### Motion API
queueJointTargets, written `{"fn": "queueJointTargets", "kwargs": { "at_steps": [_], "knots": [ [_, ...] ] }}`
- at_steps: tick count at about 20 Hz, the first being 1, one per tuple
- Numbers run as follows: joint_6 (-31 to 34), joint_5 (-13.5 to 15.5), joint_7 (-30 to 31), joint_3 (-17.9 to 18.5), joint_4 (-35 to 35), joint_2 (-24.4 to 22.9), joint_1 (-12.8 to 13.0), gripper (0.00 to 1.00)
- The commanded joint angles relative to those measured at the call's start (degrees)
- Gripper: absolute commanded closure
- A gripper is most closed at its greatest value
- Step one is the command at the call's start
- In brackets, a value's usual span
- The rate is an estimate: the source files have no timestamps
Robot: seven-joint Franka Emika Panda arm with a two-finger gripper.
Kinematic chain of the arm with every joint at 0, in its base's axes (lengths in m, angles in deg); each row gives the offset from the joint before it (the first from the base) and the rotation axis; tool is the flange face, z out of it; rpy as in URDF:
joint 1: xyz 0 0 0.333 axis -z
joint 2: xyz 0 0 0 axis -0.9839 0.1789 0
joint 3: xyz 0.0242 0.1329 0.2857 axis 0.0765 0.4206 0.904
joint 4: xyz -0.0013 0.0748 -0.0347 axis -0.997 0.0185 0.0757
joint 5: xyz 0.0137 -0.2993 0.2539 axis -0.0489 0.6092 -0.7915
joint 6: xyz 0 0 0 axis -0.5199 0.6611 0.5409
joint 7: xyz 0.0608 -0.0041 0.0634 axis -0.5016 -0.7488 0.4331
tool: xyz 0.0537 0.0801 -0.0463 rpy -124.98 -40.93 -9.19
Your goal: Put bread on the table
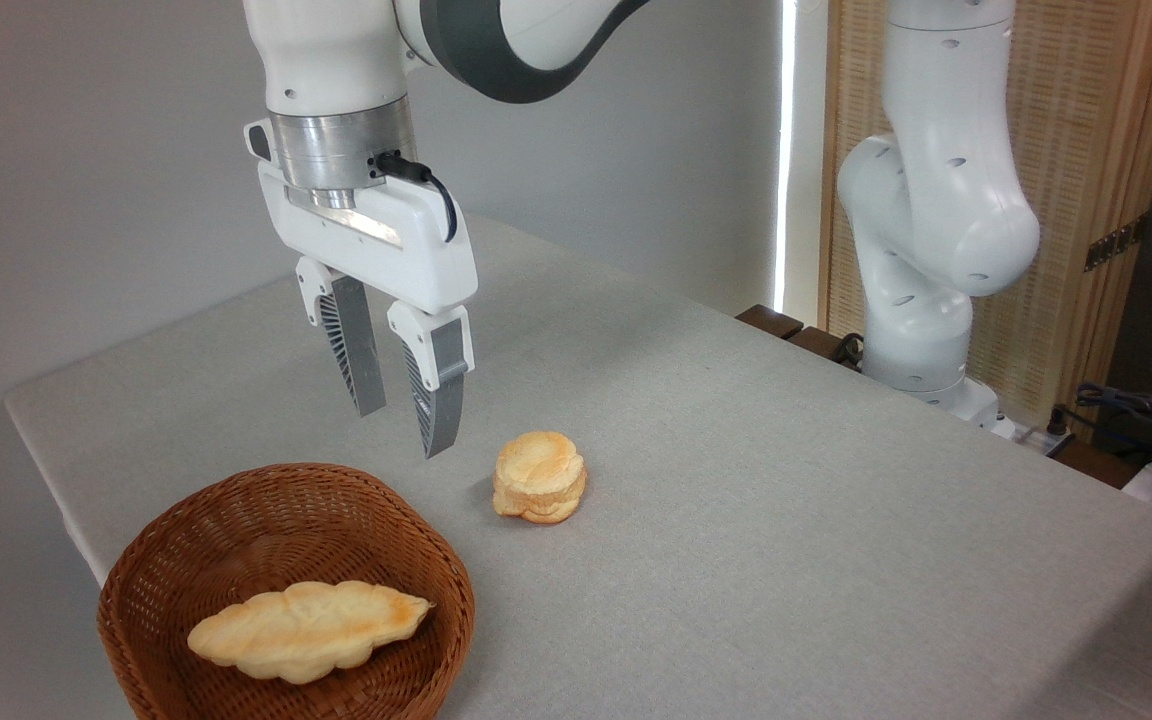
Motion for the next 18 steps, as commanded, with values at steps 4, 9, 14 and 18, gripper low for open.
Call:
{"fn": "queueJointTargets", "kwargs": {
  "at_steps": [4, 9, 14, 18],
  "knots": [
    [0.4, 0.1, -0.8, 0.6, -0.5, -0.3, 0.2, 0.00],
    [-0.4, -0.2, -0.9, 0.3, -0.4, -0.2, 0.3, 0.00],
    [-5.5, -0.4, -1.2, 0.2, -0.3, 0.1, 0.4, 0.00],
    [-7.7, -0.4, -6.9, 0.3, 0.1, 0.4, 0.3, 0.00]
  ]
}}
